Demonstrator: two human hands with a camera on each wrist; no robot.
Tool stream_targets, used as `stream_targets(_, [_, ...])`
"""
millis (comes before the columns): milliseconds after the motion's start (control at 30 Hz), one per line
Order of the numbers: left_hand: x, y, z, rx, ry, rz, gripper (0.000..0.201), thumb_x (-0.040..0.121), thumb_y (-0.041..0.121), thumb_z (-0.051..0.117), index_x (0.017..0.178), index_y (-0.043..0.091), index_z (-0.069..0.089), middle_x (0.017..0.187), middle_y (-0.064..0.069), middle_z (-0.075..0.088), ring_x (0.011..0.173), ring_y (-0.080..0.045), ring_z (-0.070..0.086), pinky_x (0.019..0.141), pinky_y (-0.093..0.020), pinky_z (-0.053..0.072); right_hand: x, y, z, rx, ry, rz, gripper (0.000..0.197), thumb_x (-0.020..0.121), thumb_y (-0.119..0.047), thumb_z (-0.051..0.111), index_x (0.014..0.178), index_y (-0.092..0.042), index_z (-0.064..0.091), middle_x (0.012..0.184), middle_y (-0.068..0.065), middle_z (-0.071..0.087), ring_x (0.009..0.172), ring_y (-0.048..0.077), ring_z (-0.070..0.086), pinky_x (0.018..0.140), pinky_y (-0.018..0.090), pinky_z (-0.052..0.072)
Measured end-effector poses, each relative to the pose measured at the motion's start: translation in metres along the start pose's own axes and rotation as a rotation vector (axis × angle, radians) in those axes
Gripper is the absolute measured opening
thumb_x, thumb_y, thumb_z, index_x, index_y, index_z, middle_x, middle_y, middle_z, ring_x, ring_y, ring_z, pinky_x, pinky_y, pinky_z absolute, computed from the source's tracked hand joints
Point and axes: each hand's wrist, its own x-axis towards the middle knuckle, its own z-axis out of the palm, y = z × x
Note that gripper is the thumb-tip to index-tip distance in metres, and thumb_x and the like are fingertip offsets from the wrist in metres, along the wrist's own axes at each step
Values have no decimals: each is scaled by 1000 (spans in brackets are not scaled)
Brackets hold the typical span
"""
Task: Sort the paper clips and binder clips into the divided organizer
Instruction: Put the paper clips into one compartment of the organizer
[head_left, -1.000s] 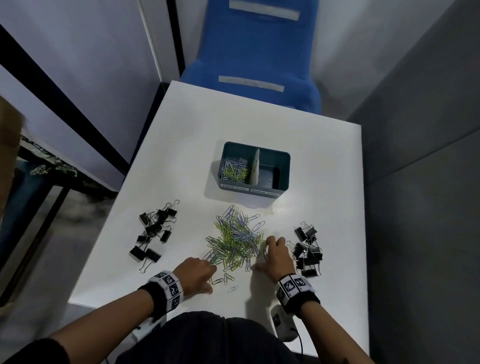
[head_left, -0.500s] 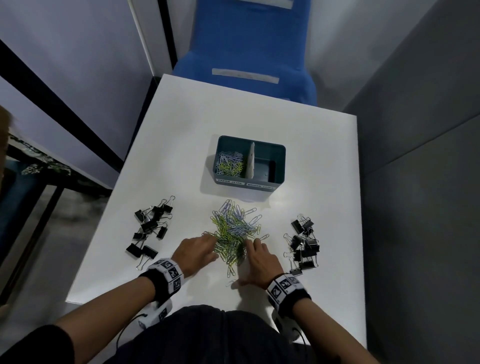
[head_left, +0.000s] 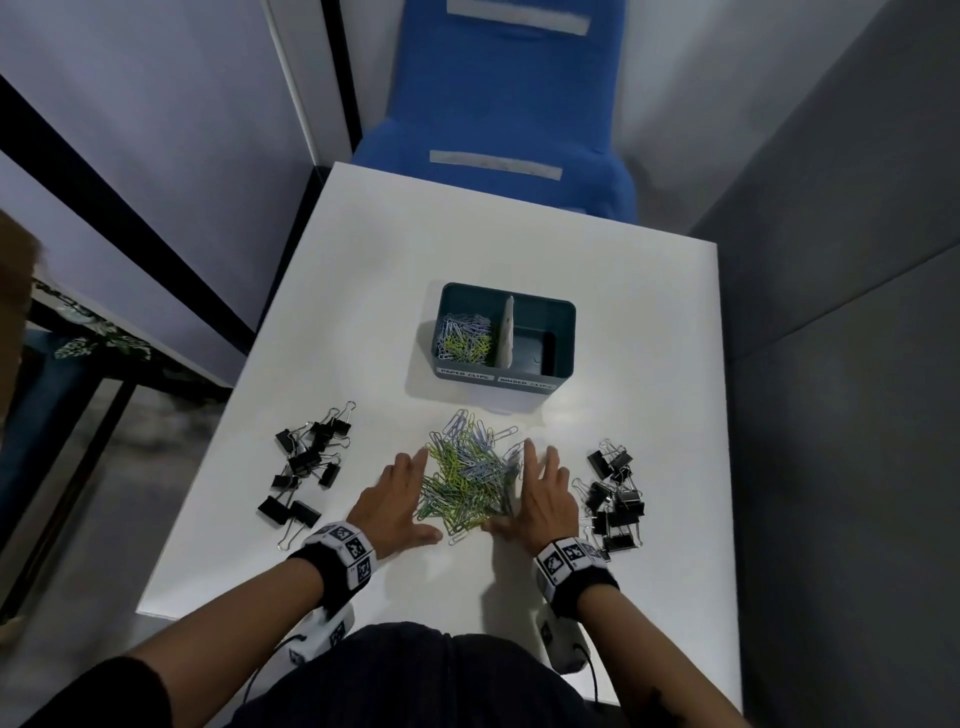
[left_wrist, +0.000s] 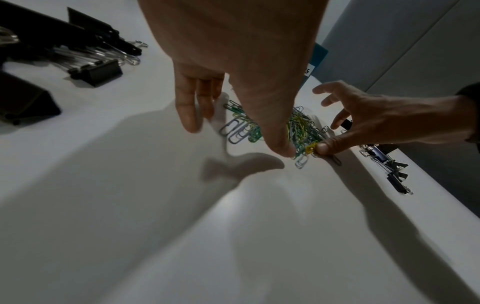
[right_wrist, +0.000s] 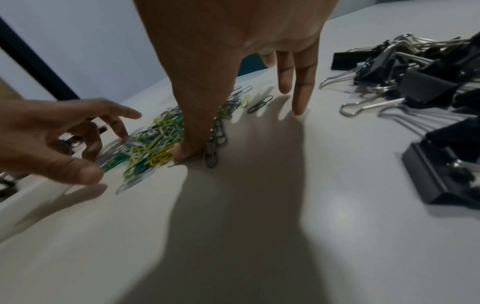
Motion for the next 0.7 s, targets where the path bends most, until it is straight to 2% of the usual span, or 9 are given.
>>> stream_targets(67, [9,10,-2,-8,-1,49,119,69,56,74,151,18,-4,137,-9,26,115,-28,42,72,-35,48,5,-2,-2,22,-16,-10,132,52,-64,81,150,-27,0,150,13,16,127,35,32,86,42,52])
stream_targets(133, [17,21,-6,3,-17,69,113,72,49,76,151,22,0,141,-12,24,120,-32,41,77,-40,51,8,-10,-2,32,-42,-72,120,58,-52,84,149,-27,9,142,12,24,123,34,34,81,43,53])
stream_targets(167, [21,26,-7,12,-32,76,108,74,45,76,151,24,3,144,-14,22,123,-34,41,80,-42,51,8,-15,-1,25,-49,-116,106,64,-42,83,146,-28,16,136,11,28,120,33,37,76,42,53])
stream_targets(233, [27,34,-10,19,-47,85,94,78,35,74,149,26,13,144,-16,22,121,-35,43,82,-43,52,6,-25,0,2,-46,-192,74,80,-22,71,139,-26,27,126,9,33,113,31,42,69,37,51])
stream_targets(300, [31,36,-11,13,-29,97,79,81,27,72,144,24,25,136,-14,32,111,-32,50,79,-41,52,6,-32,0,22,-41,-221,54,87,-14,61,134,-21,35,123,10,35,109,30,43,70,39,50])
stream_targets(400, [33,33,-12,-30,8,114,60,81,20,69,133,21,39,120,-10,44,95,-30,56,70,-35,46,9,-32,1,74,-53,-216,46,84,-11,64,125,-17,43,120,11,38,104,31,47,72,42,51])
stream_targets(500, [35,29,-13,-103,25,123,47,82,18,68,124,16,47,109,-9,49,89,-31,57,68,-32,39,14,-29,3,136,-17,-205,37,82,-13,64,117,-15,51,111,12,44,92,33,54,67,40,52])
stream_targets(600, [35,25,-17,-207,31,89,31,85,24,67,112,15,56,101,-7,55,89,-26,56,74,-34,43,15,-25,1,241,12,-205,26,79,-12,63,105,-13,60,100,11,49,78,33,57,64,37,50])
stream_targets(700, [34,22,-21,-309,75,66,17,84,23,68,99,14,67,90,-5,63,83,-22,57,72,-32,43,16,-19,-4,331,6,-168,19,75,-11,67,94,-14,68,93,8,54,78,32,59,67,31,46])
